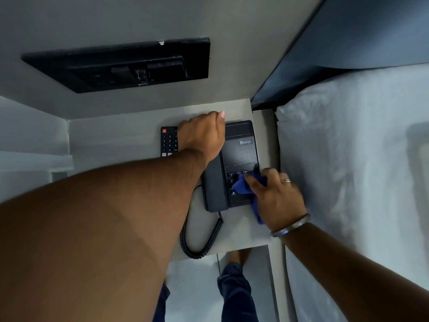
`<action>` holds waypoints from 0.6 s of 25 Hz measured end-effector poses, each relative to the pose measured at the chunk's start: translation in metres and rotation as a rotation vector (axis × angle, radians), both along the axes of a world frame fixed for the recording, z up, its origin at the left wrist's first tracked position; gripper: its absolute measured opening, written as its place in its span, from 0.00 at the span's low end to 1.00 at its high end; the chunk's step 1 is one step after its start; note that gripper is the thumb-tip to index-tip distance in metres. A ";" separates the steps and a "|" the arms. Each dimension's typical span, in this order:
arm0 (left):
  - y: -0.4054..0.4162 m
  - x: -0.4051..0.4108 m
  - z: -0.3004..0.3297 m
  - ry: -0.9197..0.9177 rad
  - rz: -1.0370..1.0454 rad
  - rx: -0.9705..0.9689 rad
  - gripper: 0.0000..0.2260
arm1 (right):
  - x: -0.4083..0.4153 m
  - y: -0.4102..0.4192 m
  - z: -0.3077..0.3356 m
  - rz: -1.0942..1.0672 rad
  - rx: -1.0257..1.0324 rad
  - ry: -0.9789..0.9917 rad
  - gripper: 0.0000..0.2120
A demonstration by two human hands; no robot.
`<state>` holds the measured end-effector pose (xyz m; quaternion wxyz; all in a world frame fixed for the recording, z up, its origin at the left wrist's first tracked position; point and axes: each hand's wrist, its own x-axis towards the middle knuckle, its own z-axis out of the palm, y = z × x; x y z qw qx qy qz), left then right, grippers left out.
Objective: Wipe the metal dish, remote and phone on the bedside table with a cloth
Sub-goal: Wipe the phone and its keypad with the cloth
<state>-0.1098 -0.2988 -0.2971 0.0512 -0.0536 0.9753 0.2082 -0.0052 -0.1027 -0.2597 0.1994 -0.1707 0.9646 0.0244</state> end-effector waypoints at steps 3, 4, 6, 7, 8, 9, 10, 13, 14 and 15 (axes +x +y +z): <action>0.000 0.000 0.001 0.000 0.001 -0.015 0.20 | -0.004 0.022 0.005 -0.166 0.066 0.005 0.22; 0.001 0.001 0.001 0.004 0.010 -0.016 0.20 | -0.004 0.020 0.007 -0.215 0.035 0.021 0.23; 0.001 0.000 0.000 0.008 0.016 -0.019 0.20 | -0.001 0.007 0.010 -0.245 -0.086 0.083 0.24; 0.000 0.001 0.000 0.008 0.016 -0.018 0.21 | 0.002 -0.002 0.011 -0.224 -0.152 0.093 0.24; 0.000 0.001 -0.001 0.010 0.017 -0.013 0.21 | 0.007 -0.010 0.011 -0.187 -0.208 0.085 0.23; 0.001 0.001 -0.002 0.011 0.021 -0.006 0.21 | 0.013 -0.018 0.010 -0.142 -0.243 0.070 0.22; 0.001 0.001 -0.002 0.011 0.025 -0.001 0.20 | 0.018 -0.026 0.008 -0.100 -0.256 0.052 0.22; 0.001 0.001 -0.001 0.010 0.015 -0.004 0.18 | 0.020 -0.040 -0.002 -0.052 -0.213 0.012 0.22; 0.000 0.001 -0.001 0.006 0.005 -0.001 0.17 | 0.017 -0.039 -0.004 -0.034 -0.183 0.015 0.22; -0.001 0.001 -0.002 0.002 -0.004 0.006 0.16 | 0.016 -0.034 -0.006 -0.020 -0.159 0.020 0.23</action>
